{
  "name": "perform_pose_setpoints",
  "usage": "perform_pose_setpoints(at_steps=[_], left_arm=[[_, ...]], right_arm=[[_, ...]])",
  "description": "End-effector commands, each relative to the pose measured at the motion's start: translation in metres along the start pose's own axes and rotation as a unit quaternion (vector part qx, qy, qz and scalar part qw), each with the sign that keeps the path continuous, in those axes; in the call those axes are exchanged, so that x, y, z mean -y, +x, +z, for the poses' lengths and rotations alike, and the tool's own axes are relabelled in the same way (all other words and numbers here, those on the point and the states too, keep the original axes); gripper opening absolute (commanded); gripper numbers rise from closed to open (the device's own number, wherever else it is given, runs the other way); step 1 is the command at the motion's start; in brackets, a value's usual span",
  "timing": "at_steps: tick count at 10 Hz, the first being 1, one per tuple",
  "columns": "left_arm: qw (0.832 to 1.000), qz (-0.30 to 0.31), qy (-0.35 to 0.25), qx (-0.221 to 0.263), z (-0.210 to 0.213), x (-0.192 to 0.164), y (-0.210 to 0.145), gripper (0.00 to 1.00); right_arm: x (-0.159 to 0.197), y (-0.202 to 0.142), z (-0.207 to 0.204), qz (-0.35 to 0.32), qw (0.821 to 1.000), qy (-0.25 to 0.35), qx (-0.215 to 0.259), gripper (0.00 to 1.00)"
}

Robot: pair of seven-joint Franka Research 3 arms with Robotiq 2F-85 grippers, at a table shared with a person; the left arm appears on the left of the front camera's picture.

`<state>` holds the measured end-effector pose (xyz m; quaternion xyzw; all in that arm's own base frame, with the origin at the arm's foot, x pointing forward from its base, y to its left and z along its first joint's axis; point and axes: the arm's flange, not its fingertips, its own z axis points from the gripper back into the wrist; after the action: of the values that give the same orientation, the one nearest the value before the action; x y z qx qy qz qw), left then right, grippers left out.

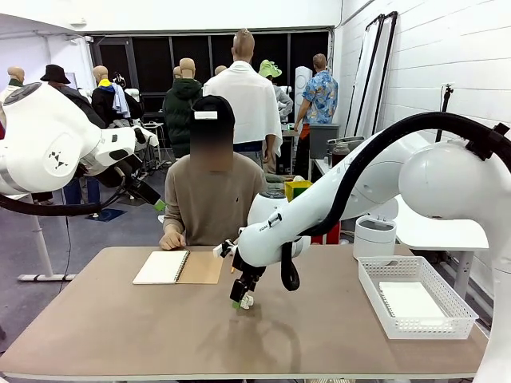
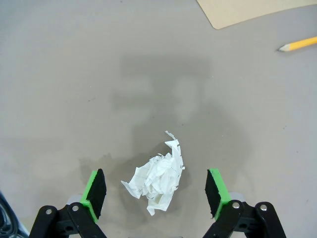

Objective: Sort the paper based on its condition.
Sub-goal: If a person hands you a paper, place it in the Organizing basket , and if it's crumpled, put it in the Trash can.

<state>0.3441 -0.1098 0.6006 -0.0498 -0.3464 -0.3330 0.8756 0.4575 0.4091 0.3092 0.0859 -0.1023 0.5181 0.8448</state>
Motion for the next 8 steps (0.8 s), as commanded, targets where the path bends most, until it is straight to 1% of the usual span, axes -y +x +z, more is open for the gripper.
perform_pose_setpoints(at_steps=[1,2,3,4,5,6,8], left_arm=[[1.000,-0.001,-0.003,0.006,0.0006,-0.0014,0.0002,1.00],[1.000,-0.001,-0.003,0.006,0.0006,-0.0014,0.0002,1.00],[1.000,-0.001,-0.003,0.006,0.0006,-0.0014,0.0002,1.00],[1.000,-0.001,-0.003,0.006,0.0006,-0.0014,0.0002,1.00],[1.000,-0.001,-0.003,0.006,0.0006,-0.0014,0.0002,1.00],[1.000,-0.001,-0.003,0.006,0.0006,-0.0014,0.0002,1.00],[1.000,-0.001,-0.003,0.006,0.0006,-0.0014,0.0002,1.00]], right_arm=[[0.0016,0.0083,-0.0005,-0.010,1.000,-0.004,-0.016,1.00],[0.0025,0.0087,0.0003,-0.015,1.000,-0.005,-0.018,0.80],[0.0029,0.0093,0.0005,-0.018,1.000,-0.002,-0.020,0.80],[0.0032,0.0103,0.0003,-0.018,1.000,0.003,-0.021,0.73],[0.0039,0.0110,0.0003,-0.021,1.000,0.005,-0.022,0.53],[0.0049,0.0111,0.0005,-0.020,1.000,0.006,-0.021,0.44],[0.0050,0.0112,0.0008,-0.020,0.999,0.005,-0.025,0.44]])
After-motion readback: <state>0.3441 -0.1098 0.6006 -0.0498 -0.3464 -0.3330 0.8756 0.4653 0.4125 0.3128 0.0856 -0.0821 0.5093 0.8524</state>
